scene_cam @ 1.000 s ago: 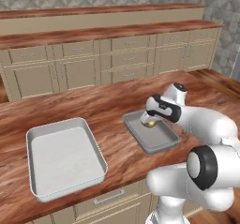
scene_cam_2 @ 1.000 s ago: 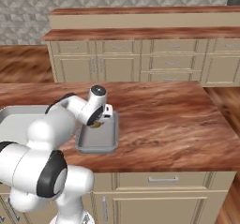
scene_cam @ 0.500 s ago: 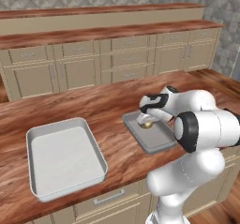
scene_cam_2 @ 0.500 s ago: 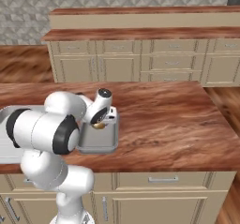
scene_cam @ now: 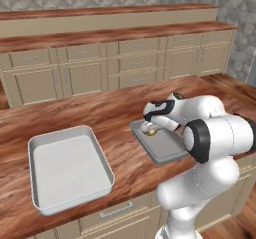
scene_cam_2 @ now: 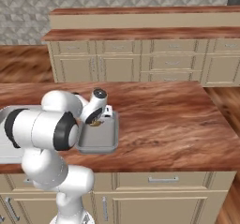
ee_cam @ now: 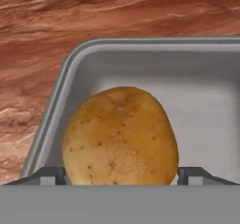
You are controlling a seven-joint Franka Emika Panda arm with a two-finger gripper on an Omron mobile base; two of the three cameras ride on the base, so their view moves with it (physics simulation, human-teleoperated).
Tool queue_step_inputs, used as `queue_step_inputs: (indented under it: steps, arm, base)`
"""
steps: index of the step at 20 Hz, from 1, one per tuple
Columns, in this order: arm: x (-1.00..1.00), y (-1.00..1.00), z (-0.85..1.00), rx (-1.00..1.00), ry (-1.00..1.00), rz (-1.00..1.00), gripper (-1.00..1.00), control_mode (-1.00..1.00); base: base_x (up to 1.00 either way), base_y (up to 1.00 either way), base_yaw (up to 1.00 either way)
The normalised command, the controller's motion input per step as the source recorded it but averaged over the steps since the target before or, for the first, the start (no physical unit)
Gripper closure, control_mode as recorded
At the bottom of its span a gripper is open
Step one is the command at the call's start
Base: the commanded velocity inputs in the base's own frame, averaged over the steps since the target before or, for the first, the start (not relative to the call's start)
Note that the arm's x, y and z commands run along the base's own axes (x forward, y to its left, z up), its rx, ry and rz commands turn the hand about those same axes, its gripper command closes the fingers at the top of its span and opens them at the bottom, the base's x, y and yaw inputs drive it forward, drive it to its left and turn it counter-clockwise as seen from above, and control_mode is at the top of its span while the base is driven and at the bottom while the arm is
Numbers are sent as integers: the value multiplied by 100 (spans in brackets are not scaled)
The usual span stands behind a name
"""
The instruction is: Place one potato and one fish in each tupperware on the nearby counter, to pack two identical lunches.
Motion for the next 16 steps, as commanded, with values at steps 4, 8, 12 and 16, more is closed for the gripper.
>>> queue_step_inputs:
  steps: [4, 8, 12, 16]
  arm:
    - [1, 16, 71, 0, -1, 0, -100, -100]
    - [0, -13, 51, -1, 0, 0, -100, -100]
    - [-17, -46, 51, 0, 0, 0, -100, -100]
    - [-95, -6, 64, 0, 0, 0, -100, -100]
  base:
    - [0, 0, 0]
    - [0, 0, 0]
    - [0, 0, 0]
    - [0, 0, 0]
